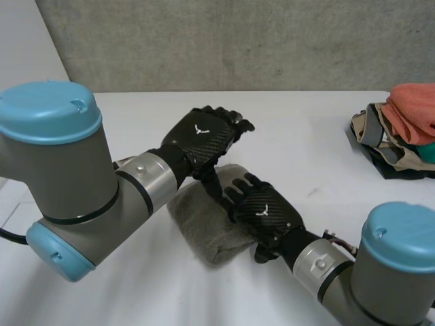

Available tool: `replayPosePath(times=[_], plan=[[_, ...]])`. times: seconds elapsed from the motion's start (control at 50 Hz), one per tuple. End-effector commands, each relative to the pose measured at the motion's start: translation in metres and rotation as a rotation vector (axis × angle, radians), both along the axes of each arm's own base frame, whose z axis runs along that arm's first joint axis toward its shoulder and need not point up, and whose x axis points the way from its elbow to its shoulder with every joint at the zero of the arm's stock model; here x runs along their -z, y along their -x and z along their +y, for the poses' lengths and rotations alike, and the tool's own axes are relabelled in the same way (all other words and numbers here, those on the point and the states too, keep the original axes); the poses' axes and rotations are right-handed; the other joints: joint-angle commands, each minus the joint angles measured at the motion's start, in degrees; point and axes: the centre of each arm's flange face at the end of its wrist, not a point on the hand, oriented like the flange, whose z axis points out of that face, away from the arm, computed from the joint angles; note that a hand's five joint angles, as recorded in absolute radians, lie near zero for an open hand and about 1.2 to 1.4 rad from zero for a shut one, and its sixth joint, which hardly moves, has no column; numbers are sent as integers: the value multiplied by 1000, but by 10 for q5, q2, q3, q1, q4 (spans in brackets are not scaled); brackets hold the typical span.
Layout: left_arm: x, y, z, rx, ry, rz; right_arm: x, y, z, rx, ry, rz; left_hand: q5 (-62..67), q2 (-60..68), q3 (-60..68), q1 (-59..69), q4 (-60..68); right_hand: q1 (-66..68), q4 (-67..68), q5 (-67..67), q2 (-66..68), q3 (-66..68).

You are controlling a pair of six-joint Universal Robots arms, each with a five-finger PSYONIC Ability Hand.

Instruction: Fold the laundry.

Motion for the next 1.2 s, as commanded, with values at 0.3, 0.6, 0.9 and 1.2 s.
replayPosePath(times=[0.3,0.6,0.9,1.2], plan=[[2,5,-6,18,-56,24,46,-32,-42,-66,144,5,2,14,12,13,13,197,211,200,204,204],[3,-2,-13,-10,-65,23,47,-49,-73,-49,174,-31,2,14,12,13,13,669,683,673,676,676],[-32,-12,-17,-37,9,86,-44,-15,-150,144,328,-105,-3,9,7,8,8,669,683,673,676,676],[-45,-8,-14,-22,4,143,-197,104,-272,422,680,-507,-1,10,8,10,10,669,683,673,676,676]])
